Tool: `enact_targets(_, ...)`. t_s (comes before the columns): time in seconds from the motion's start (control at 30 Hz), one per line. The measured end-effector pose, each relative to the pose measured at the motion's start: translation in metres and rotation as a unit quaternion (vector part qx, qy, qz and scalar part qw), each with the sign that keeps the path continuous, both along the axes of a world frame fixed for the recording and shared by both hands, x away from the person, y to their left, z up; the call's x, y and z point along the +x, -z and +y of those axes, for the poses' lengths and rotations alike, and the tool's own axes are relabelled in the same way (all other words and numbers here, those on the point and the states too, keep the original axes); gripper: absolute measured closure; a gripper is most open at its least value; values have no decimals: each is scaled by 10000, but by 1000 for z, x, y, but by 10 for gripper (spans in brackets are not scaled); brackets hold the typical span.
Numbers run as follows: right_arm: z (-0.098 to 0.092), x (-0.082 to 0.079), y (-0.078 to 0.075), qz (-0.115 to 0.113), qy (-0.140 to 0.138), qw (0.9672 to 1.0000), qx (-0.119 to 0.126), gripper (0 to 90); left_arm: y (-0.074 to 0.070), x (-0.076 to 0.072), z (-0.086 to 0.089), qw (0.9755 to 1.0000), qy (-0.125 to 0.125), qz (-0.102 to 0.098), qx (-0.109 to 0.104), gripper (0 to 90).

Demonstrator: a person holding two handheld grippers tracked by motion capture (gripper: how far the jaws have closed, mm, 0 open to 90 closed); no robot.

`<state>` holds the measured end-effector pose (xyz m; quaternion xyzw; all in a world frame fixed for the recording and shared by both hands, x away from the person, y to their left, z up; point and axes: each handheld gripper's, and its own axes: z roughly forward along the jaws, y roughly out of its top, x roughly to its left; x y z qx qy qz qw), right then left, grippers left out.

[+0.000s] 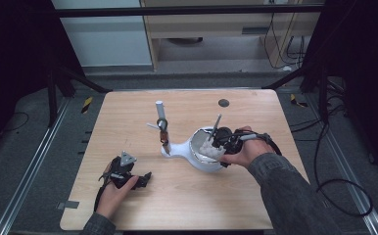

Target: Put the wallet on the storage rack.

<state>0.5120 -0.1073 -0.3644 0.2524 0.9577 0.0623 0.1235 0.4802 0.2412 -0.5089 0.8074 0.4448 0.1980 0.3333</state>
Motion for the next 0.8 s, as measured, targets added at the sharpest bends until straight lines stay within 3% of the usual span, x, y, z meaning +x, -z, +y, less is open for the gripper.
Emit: enact_targets(0.8, 6, 12, 2, 98, 100, 9999, -87, 311, 0, 0, 0, 10000, 6, 8, 8, 0)
